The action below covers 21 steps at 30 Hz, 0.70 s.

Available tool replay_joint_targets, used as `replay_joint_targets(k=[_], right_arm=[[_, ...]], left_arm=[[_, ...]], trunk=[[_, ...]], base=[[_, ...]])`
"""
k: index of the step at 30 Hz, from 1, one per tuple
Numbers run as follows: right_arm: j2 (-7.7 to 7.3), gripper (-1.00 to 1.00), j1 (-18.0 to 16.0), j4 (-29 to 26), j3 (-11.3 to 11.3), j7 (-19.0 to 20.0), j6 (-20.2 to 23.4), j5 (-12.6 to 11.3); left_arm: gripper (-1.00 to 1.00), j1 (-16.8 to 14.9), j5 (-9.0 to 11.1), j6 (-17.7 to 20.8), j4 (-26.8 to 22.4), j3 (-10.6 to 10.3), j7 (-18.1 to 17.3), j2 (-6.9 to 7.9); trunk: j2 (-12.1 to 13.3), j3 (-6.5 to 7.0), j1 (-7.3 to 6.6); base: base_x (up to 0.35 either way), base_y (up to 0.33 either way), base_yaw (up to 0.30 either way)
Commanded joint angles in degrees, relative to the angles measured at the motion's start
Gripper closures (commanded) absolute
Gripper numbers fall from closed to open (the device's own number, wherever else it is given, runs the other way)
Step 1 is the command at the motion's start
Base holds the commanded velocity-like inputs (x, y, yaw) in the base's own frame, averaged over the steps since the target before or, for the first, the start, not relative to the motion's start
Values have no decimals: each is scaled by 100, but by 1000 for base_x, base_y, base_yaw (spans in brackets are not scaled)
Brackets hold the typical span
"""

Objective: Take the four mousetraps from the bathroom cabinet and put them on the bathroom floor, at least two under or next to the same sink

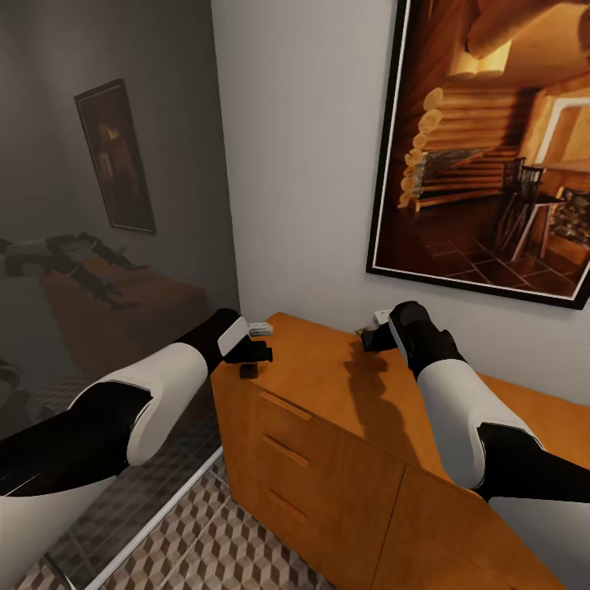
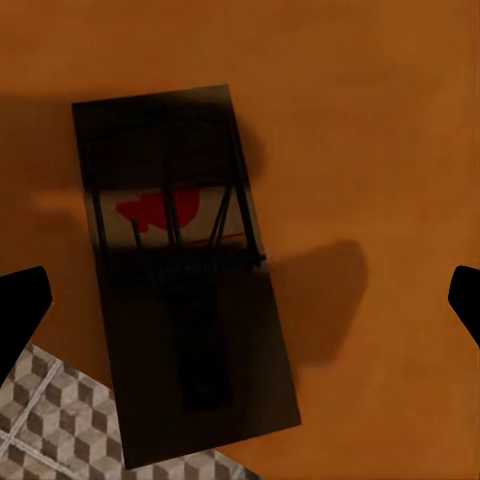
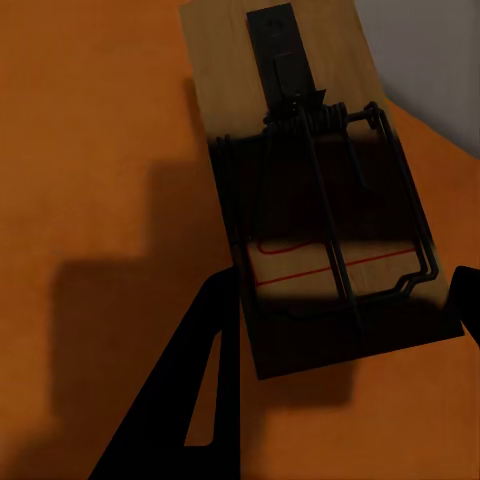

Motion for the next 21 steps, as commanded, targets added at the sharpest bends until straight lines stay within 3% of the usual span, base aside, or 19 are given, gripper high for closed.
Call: replay_joint_targets(k=[1,21], right_arm=[[9,100,-5,-7,-42,38,15,53],[4,100,-5,-7,-42,38,15,53]], left_arm=[[-100,-2,53,22,-8,-30,37,0],[-100,1,65,30,86,-30,130,6]], trunk=[[-4,-7,0],[-4,-7,0]], base=[[0,0,0],[0,0,0]])
